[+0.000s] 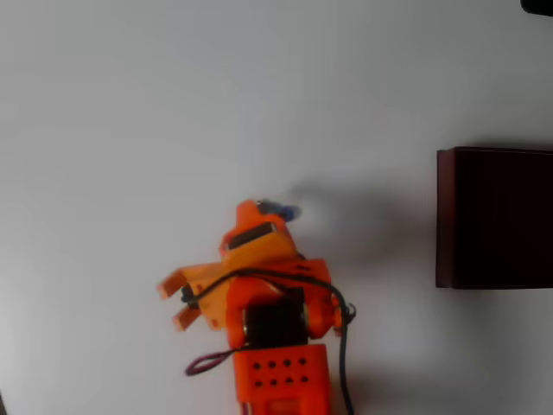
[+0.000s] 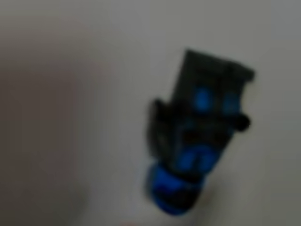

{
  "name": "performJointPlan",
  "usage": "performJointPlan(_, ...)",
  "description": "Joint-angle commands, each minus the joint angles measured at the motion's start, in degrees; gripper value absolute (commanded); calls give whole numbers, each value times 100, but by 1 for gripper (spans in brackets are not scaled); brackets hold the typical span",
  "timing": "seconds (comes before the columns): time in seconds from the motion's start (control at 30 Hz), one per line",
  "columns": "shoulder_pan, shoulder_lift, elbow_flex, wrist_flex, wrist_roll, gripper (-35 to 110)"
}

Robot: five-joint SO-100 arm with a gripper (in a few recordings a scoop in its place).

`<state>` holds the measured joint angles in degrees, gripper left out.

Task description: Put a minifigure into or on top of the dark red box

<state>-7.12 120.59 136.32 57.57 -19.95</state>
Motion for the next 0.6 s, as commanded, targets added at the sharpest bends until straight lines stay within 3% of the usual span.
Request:
performJointPlan(0.0,70,-308,-457,-18,220,25)
performJointPlan(0.57,220,-2312,-1318,-9,1046,26)
